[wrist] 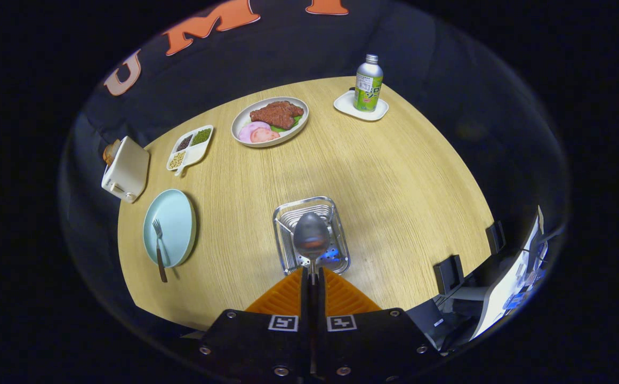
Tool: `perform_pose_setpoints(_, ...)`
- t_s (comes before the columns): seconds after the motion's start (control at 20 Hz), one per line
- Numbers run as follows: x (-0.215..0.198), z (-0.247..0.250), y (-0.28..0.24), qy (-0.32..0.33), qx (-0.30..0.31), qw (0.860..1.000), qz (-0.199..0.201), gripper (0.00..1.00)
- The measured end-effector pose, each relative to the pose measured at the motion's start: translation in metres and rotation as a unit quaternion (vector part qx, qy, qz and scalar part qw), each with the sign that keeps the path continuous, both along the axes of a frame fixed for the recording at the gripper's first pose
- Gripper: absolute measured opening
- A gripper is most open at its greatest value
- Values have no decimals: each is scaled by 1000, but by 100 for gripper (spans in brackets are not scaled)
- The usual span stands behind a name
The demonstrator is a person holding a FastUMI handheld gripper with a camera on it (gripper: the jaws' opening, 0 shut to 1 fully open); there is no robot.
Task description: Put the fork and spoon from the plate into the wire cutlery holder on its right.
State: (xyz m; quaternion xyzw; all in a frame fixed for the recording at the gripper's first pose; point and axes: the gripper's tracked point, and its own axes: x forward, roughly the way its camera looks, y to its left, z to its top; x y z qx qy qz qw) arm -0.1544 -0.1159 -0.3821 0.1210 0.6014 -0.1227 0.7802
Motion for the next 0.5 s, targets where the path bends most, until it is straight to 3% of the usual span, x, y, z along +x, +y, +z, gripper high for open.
perform_pose_setpoints(0.2, 9, -2, -4, -8, -8, 1000, 5, 7)
perform_pose_setpoints(0.5, 54, 29, -1, -93, -9, 996, 4, 9)
